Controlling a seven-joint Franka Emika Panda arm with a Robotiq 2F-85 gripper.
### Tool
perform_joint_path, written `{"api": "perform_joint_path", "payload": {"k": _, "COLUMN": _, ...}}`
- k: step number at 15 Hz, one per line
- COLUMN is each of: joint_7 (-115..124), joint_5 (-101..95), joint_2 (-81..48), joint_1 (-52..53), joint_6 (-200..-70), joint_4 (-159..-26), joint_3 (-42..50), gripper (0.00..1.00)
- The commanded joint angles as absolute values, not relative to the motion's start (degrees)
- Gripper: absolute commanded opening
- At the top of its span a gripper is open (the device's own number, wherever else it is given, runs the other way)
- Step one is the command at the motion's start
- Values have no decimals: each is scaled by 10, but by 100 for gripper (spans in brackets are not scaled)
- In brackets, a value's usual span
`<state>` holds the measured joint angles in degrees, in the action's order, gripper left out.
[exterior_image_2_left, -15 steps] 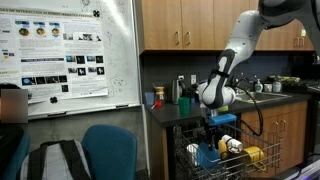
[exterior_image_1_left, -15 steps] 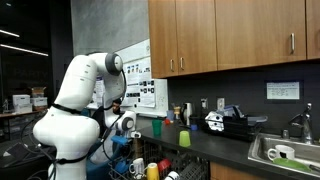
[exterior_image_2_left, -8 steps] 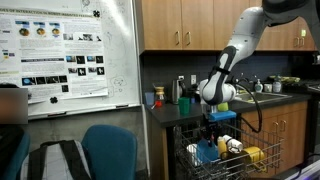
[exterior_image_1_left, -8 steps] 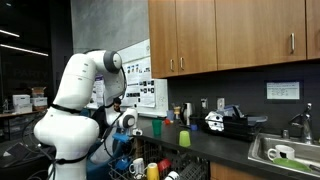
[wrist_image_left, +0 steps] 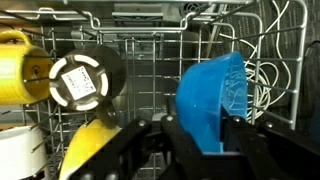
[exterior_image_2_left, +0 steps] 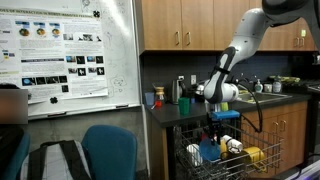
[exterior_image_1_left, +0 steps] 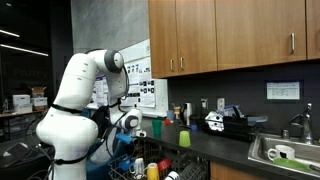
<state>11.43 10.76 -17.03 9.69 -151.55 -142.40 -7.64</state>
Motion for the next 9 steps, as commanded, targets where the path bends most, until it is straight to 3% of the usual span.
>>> {"api": "perform_joint_path", "payload": {"k": 1, "joint_7": 89, "joint_5": 138, "joint_2": -169, "joint_1": 73, "joint_6": -1506, "joint_4": -1429, "joint_3": -87, "gripper": 12}}
{"api": "perform_joint_path", "payload": {"k": 9, "joint_7": 5, "joint_5": 243, "joint_2": -180, "joint_1": 25, "joint_6": -1499, "joint_4": -1428, "joint_3": -121, "gripper": 12}}
